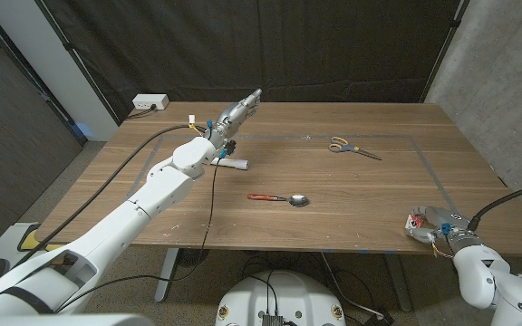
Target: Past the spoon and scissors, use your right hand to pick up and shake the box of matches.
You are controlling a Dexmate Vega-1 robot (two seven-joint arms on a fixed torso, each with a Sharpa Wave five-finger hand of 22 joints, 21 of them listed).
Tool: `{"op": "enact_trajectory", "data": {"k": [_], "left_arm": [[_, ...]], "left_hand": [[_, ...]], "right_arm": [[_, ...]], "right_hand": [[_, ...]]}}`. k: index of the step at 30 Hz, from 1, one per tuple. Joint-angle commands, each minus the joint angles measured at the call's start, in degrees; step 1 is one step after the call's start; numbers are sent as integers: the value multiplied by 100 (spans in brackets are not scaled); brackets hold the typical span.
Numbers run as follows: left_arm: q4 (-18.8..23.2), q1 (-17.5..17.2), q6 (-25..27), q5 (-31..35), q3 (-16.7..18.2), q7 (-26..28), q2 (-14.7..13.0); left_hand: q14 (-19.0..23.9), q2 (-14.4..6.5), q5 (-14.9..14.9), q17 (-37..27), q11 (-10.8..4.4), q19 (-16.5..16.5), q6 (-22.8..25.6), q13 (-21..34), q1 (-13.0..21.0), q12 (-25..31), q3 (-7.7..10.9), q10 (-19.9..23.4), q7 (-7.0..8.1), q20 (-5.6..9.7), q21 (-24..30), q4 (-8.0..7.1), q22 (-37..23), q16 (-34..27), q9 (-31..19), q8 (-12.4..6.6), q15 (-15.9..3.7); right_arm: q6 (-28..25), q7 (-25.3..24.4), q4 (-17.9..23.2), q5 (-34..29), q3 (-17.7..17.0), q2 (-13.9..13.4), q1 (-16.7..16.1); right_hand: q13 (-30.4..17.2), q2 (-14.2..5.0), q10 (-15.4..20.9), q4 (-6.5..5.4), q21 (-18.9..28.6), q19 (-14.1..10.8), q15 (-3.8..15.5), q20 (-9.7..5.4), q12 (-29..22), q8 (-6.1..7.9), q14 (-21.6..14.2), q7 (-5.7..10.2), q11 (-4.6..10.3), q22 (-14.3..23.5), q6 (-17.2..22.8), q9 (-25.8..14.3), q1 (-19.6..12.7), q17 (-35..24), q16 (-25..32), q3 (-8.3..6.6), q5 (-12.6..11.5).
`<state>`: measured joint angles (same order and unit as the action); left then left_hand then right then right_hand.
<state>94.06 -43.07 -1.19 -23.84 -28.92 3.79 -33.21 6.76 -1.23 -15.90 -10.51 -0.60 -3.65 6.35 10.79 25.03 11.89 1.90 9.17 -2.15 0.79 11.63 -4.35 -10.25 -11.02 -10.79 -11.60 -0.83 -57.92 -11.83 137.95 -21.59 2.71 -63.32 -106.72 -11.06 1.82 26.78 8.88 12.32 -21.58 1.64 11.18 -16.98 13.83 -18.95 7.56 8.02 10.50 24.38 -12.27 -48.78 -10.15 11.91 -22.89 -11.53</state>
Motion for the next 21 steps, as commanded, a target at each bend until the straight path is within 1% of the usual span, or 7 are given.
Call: {"op": "enact_trajectory", "data": {"k": [1, 4, 7, 9, 13, 16, 21], "left_arm": [[-6, 0, 31, -19, -2, 0, -8], [-11, -2, 29, -21, -3, 4, -3], [-9, -8, 21, -20, -2, 10, -1], [0, -17, 22, -26, 4, 14, -6], [33, -53, 28, -33, 24, 44, -25], [57, -88, 21, -42, 47, 69, -41], [93, -143, 9, -65, 87, 97, -71]], "left_hand": [[28, -44, 24, -11, -18, 4, 25, 26, 6, -12, -20, 17, 24, -20, -17, -14, -21, 3, -13, 1, -7], [26, -45, 26, -11, -22, 3, 22, 26, 7, -14, -23, 15, 16, -20, -16, -14, -21, 3, -13, 3, -9], [30, -46, 28, -11, -20, 4, 26, 26, 7, -16, -26, 11, 18, -23, -15, -15, -21, 2, -13, 2, -6], [31, -47, 30, -11, -17, 4, 27, 26, 8, -16, -28, 10, 16, -23, -15, -15, -21, 2, -13, 2, 2], [31, -49, 32, -11, -18, 9, 25, 26, 8, -18, -32, 6, 20, -24, -16, -16, -21, 2, -13, 3, -4], [28, -50, 34, -11, -16, 18, 27, 26, 9, -17, -34, 11, 18, -40, -18, -17, -21, 4, -13, 3, -4], [20, -52, 37, -11, -28, 21, 25, 26, 9, -19, -39, 7, 27, -44, -18, -18, -21, 7, -13, 5, -9]], "right_arm": [[-247, -361, -80, 288, 385, -251, 280], [-267, -510, -116, 323, 484, -314, 336], [-304, -660, -158, 340, 624, -373, 437], [-324, -750, -185, 360, 713, -407, 507], [-293, -979, -252, 388, 850, -446, 602], [-266, -1128, -287, 428, 907, -457, 651], [-267, -1250, -295, 565, 970, -459, 755]], "right_hand": [[-17, -93, 223, 29, 87, -190, 128, -79, -77, 79, -242, 73, 97, 14, 185, -22, -223, -13, 35, -107, -1], [-11, -167, 567, 35, 125, -383, 319, -210, -180, 167, -665, 180, 178, 19, 473, -49, -398, -17, 94, -154, 30], [-7, -188, 801, 27, 146, -488, 366, -296, -251, 243, -809, 237, 228, 24, 693, -68, -462, -21, 96, -142, 52], [-3, -185, 964, 16, 175, -605, 440, -407, -293, 298, -1003, 265, 272, 29, 860, -88, -495, -18, 113, -127, 64], [4, -195, 1309, 1, 223, -796, 587, -576, -385, 390, -1273, 349, 289, 38, 1150, -116, -555, -26, 136, -77, 69], [5, -222, 1629, 6, 235, -883, 690, -667, -462, 488, -1506, 387, 327, 43, 1408, -154, -647, -22, 153, -62, 62], [8, -247, 1908, -17, 255, -992, 767, -746, -505, 617, -1772, 458, 369, 49, 1736, -204, -695, -12, 152, -55, 59]]}}
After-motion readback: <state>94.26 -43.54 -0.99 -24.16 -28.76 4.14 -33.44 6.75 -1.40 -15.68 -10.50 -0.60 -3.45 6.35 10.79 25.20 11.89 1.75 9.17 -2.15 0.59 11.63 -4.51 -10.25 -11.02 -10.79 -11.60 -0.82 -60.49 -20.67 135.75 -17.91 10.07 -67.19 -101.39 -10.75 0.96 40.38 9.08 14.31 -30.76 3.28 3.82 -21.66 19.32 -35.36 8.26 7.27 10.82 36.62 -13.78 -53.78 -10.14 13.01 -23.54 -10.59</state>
